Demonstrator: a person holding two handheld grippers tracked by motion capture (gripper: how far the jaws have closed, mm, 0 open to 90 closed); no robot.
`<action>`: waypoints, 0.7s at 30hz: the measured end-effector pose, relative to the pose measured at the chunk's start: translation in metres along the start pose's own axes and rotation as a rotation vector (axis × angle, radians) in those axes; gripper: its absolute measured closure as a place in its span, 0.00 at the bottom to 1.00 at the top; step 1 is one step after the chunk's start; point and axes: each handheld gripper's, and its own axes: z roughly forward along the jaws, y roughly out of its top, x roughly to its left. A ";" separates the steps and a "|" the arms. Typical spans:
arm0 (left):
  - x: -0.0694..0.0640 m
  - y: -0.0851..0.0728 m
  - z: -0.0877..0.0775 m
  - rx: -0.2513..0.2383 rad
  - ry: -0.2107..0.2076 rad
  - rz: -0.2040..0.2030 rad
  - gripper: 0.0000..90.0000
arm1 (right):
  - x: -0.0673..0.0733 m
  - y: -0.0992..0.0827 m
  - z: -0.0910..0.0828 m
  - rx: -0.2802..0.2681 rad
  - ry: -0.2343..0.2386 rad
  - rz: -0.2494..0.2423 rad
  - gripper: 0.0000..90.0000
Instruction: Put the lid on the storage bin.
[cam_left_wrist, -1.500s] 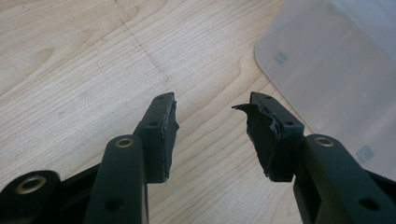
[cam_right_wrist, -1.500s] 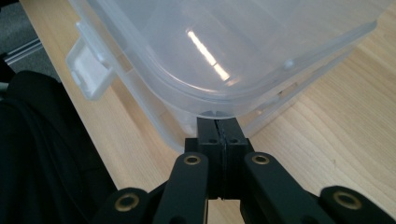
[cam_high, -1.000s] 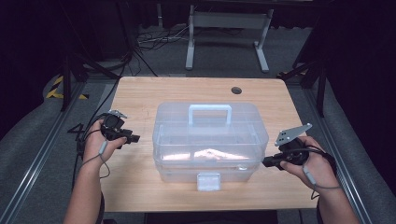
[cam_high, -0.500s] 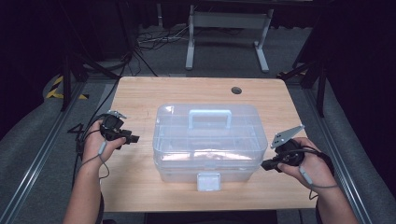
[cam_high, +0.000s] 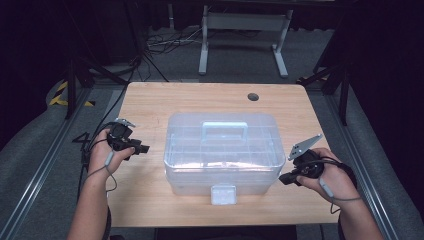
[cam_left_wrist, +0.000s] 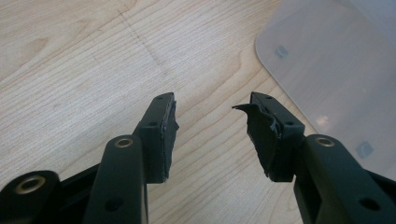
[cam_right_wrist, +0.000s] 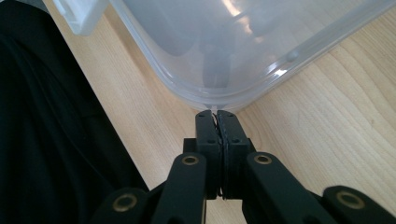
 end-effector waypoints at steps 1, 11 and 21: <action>0.000 0.000 0.000 0.000 -0.001 0.000 0.59 | 0.000 0.000 0.000 0.000 0.000 0.000 0.98; -0.002 -0.005 -0.006 -0.010 0.007 -0.005 0.57 | -0.001 0.001 -0.009 -0.035 0.029 0.001 0.95; 0.000 -0.012 -0.013 -0.028 0.008 -0.022 0.57 | -0.005 -0.002 -0.022 -0.082 0.034 0.007 0.90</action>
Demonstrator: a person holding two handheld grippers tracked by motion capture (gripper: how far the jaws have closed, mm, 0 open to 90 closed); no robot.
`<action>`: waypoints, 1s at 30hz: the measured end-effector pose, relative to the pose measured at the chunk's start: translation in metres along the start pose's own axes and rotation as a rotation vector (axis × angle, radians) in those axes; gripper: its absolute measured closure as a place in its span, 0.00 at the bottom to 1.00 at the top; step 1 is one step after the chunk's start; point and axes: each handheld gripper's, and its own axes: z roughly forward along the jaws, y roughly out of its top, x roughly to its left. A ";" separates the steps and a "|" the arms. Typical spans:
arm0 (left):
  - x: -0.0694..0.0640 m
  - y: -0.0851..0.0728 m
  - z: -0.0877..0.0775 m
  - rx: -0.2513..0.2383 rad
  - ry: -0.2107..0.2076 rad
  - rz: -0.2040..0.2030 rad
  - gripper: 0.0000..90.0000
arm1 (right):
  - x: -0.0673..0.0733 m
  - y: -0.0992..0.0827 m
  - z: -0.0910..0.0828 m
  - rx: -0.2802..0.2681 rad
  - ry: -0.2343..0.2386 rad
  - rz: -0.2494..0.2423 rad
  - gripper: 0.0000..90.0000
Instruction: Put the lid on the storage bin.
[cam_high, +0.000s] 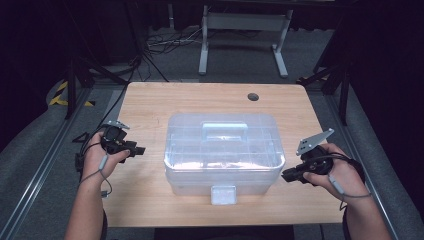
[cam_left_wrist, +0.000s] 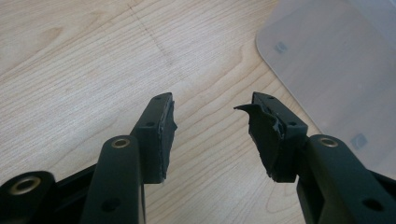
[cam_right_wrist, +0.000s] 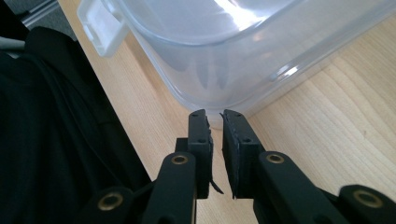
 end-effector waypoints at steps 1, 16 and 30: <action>0.000 0.000 0.000 -0.001 -0.001 -0.001 0.57 | 0.000 0.000 0.000 0.000 0.000 0.000 0.90; -0.012 -0.008 -0.014 -0.040 -0.005 0.012 0.56 | -0.026 -0.002 -0.027 -0.216 -0.058 0.039 0.65; -0.018 -0.010 -0.017 -0.049 0.011 0.016 0.55 | -0.069 -0.014 -0.027 -0.363 -0.152 0.129 0.47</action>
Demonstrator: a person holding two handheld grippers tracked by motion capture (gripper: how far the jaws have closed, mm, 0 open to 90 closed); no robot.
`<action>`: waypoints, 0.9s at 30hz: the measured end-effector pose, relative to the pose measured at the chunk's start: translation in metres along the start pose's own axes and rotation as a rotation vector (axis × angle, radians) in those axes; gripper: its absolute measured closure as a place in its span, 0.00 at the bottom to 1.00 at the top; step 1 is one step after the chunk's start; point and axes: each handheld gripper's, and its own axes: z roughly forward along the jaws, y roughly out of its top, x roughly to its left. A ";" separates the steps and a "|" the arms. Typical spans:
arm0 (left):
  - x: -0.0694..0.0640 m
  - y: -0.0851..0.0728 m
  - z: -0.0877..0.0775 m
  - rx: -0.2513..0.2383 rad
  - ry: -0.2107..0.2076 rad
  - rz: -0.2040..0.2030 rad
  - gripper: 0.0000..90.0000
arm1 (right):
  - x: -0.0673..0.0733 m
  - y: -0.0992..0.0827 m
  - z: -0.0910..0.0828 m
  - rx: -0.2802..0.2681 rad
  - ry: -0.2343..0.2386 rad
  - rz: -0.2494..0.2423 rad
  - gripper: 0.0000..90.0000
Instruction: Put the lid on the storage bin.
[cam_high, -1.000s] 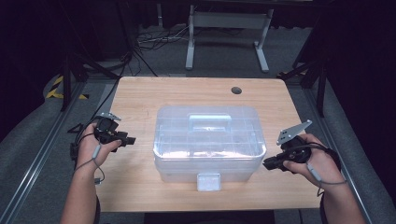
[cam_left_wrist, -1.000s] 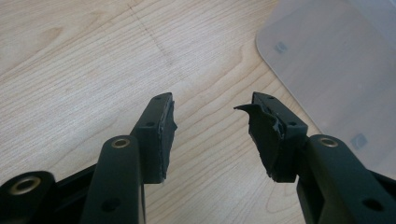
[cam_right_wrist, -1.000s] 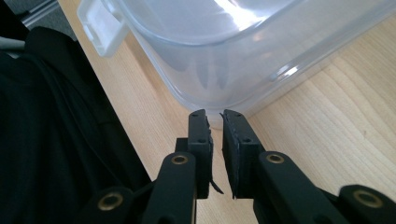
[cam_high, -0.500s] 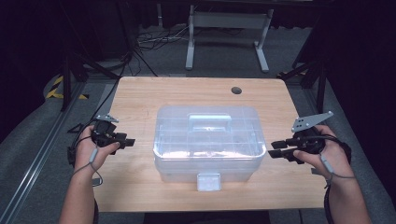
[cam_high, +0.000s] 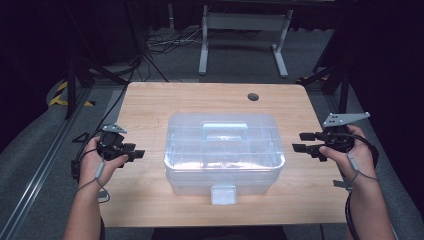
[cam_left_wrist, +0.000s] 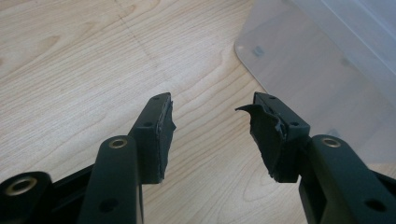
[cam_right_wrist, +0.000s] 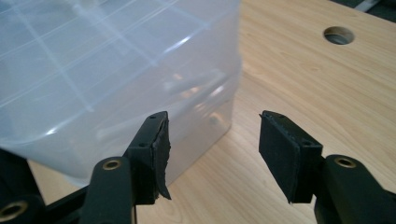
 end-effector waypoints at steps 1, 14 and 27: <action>0.001 0.000 0.000 0.004 0.002 0.002 0.55 | -0.004 -0.002 0.000 -0.005 -0.010 0.009 0.46; 0.006 -0.002 0.006 0.012 0.022 -0.019 0.53 | -0.056 -0.033 0.016 0.021 -0.108 0.108 0.42; 0.014 -0.008 0.017 0.021 0.028 -0.054 0.49 | -0.085 -0.061 0.049 0.061 -0.123 0.109 0.37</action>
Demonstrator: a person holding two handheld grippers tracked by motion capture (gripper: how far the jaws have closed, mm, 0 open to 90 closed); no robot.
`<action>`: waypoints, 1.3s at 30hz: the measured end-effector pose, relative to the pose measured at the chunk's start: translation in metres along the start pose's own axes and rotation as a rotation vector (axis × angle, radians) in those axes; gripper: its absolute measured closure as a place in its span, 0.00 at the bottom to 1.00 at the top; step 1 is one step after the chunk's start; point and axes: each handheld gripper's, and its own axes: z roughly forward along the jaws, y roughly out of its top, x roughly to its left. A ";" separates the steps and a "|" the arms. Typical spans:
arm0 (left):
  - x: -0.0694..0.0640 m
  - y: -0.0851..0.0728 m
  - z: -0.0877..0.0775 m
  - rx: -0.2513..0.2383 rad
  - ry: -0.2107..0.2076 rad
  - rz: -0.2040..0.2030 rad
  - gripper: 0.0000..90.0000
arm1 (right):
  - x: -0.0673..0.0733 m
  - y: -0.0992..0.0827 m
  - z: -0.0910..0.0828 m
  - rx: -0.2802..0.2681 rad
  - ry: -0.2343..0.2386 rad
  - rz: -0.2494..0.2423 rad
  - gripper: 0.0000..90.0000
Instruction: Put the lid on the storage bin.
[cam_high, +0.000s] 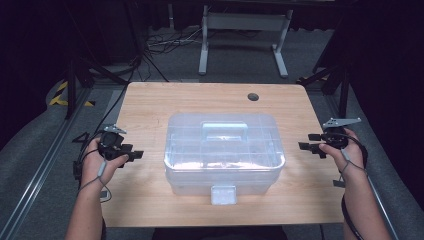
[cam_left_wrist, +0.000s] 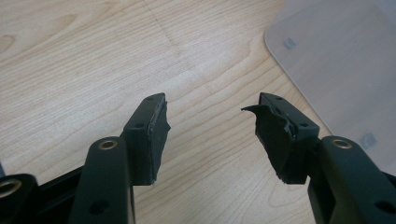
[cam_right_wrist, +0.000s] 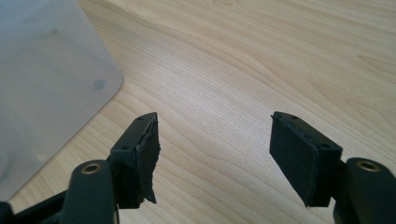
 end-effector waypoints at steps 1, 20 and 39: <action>0.000 0.000 0.001 0.001 -0.003 -0.003 0.49 | -0.001 -0.001 0.003 0.003 0.002 -0.003 0.37; 0.004 -0.004 0.013 0.045 0.000 -0.016 0.47 | 0.005 -0.016 0.047 0.101 0.008 -0.038 0.31; -0.003 -0.001 0.021 0.100 0.002 0.009 0.46 | 0.014 -0.019 0.059 0.094 0.002 -0.064 0.29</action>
